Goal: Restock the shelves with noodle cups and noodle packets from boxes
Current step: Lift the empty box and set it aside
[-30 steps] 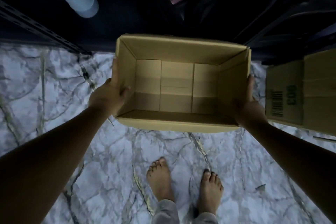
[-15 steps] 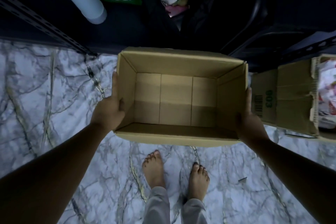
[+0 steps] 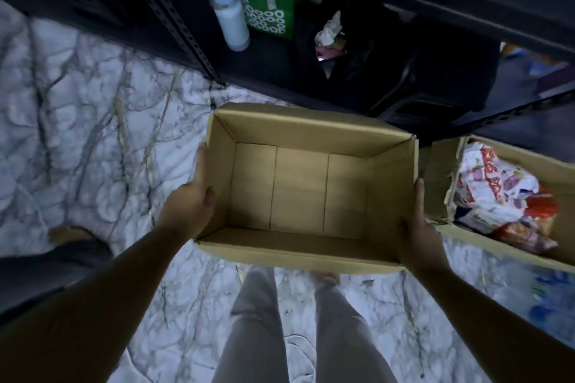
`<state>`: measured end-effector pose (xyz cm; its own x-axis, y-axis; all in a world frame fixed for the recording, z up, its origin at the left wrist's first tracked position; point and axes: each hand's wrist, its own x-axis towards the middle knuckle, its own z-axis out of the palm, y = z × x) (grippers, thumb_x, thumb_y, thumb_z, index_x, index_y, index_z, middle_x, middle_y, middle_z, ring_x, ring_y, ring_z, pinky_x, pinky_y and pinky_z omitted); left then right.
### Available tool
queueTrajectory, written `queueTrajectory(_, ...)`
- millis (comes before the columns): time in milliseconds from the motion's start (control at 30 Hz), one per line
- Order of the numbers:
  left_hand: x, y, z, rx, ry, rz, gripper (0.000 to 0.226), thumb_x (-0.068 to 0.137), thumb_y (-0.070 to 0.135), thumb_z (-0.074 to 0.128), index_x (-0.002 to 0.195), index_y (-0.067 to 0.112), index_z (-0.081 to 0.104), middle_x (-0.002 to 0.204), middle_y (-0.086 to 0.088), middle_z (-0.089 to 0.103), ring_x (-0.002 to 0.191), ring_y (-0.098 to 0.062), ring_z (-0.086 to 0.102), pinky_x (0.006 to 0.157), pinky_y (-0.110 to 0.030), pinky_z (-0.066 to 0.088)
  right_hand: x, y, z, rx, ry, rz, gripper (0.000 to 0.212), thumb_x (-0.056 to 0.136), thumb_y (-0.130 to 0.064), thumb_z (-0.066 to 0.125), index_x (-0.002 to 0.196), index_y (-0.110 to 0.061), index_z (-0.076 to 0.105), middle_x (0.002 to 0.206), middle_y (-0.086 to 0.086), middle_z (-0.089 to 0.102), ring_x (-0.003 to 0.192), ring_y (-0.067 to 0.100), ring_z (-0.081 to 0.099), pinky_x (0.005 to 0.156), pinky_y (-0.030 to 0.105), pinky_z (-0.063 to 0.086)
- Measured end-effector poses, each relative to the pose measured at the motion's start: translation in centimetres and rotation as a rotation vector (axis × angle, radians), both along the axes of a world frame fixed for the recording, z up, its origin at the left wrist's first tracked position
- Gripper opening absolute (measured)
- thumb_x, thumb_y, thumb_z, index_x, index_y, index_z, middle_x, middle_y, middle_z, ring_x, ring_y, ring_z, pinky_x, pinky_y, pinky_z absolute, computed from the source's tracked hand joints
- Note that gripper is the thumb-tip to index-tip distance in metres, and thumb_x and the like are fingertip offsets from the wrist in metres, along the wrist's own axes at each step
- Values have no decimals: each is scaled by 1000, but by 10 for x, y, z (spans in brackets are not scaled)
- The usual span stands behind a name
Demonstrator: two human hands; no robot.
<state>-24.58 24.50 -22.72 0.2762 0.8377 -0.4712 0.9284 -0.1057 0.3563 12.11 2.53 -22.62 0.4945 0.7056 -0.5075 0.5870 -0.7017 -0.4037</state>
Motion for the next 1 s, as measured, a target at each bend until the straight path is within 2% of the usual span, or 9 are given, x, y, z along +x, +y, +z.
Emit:
queueTrajectory(167, -21, -78, 57, 36, 5, 126, 90, 96, 34, 39, 158, 38, -26, 68, -13, 59, 57, -30, 55, 61, -42, 49, 21, -16, 57, 78, 49, 148, 99, 102, -7, 49, 155, -45, -26, 78, 9, 64, 58, 23, 63, 54, 40, 55)
queueTrajectory(267, -35, -129, 92, 38, -31, 229, 92, 95, 28, 41, 159, 33, -24, 77, -23, 66, 60, -34, 59, 61, -43, 50, 25, -15, 92, 85, 24, 275, 98, 103, -9, 50, 155, -45, -26, 75, 9, 64, 58, 22, 64, 57, 40, 57)
queueTrajectory(367, -54, -183, 123, 83, -91, 332, 92, 88, 26, 37, 163, 21, -16, 86, -32, 67, 59, -38, 60, 59, -42, 48, 16, -5, 121, 78, 18, 391, 97, 104, -15, 50, 153, -48, -27, 57, 8, 59, 46, 21, 60, 45, 40, 54)
queueTrajectory(467, -76, -236, 140, 130, -67, 472, 90, 87, 25, 37, 163, 17, -12, 68, -23, 60, 54, -35, 54, 57, -38, 40, -6, 11, 140, 79, 25, 541, 96, 104, -17, 49, 152, -50, -29, 68, 14, 66, 54, 29, 63, 55, 47, 56)
queueTrajectory(567, -100, -284, 146, 104, -59, 638, 91, 89, 31, 37, 162, 26, -17, 75, -23, 64, 61, -38, 60, 60, -42, 47, -33, 31, 148, 111, 24, 701, 98, 102, -12, 49, 155, -46, -25, 89, 26, 70, 69, 40, 65, 67, 48, 57)
queueTrajectory(633, -112, -311, 150, 83, -59, 732, 90, 94, 34, 38, 160, 32, -23, 76, -18, 64, 64, -39, 62, 60, -41, 45, -55, 46, 152, 124, -22, 808, 99, 101, -14, 51, 153, -49, -26, 75, 18, 68, 58, 32, 61, 56, 42, 52)
queueTrajectory(700, -123, -336, 155, 76, -55, 819, 90, 101, 27, 44, 158, 34, -25, 79, -16, 64, 66, -37, 62, 61, -38, 42, -82, 59, 161, 104, -88, 902, 97, 103, -18, 51, 152, -48, -27, 57, 5, 53, 46, 21, 50, 43, 31, 33)
queueTrajectory(767, -135, -357, 158, 55, -64, 901, 95, 102, 17, 50, 158, 33, -26, 88, -22, 69, 69, -36, 62, 63, -39, 45, -111, 70, 168, 82, -135, 982, 91, 103, -19, 50, 155, -41, -22, 54, 1, 46, 44, 18, 44, 43, 29, 21)
queueTrajectory(1000, -184, -400, 170, 43, -98, 1097, 99, 100, 9, 50, 156, 32, -28, 90, -22, 70, 69, -34, 62, 67, -43, 52, -205, 95, 168, 67, -142, 1169, 88, 103, -17, 50, 160, -36, -15, 50, 5, 49, 41, 22, 45, 42, 31, 27)
